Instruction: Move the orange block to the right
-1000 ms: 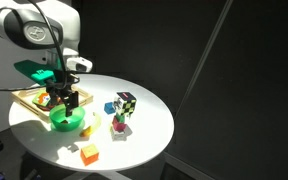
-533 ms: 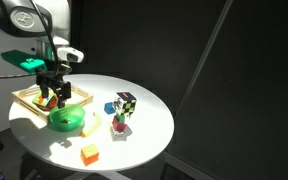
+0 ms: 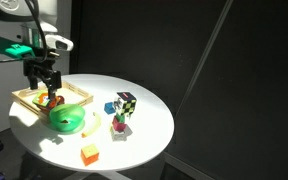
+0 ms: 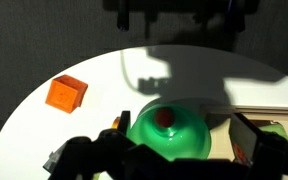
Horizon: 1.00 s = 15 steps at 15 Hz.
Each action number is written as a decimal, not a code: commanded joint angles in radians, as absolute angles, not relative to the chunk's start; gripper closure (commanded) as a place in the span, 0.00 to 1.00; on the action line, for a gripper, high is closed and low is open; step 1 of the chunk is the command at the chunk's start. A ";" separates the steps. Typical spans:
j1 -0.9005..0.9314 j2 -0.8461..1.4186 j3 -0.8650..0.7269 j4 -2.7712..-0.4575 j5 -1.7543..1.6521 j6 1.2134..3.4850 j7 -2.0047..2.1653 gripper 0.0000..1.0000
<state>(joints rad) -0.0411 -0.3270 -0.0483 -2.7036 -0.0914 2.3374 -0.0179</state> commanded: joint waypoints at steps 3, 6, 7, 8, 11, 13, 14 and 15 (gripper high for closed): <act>-0.027 -0.453 -0.024 -2.757 -0.075 2.266 -0.013 0.00; -0.031 -0.424 -0.022 -2.742 -0.087 2.270 -0.018 0.00; -0.030 -0.439 -0.020 -2.749 -0.087 2.261 -0.017 0.00; -0.030 -0.452 -0.019 -2.755 -0.087 2.257 -0.017 0.00; -0.030 -0.463 -0.018 -2.762 -0.087 2.255 -0.017 0.00; -0.030 -0.463 -0.018 -2.763 -0.087 2.255 -0.017 0.00; -0.030 -0.463 -0.018 -2.763 -0.087 2.255 -0.017 0.00; -0.030 -0.463 -0.018 -2.764 -0.087 2.255 -0.017 0.00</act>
<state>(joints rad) -0.0280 -0.4630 -0.0209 -2.7644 -0.0890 2.2564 -0.0164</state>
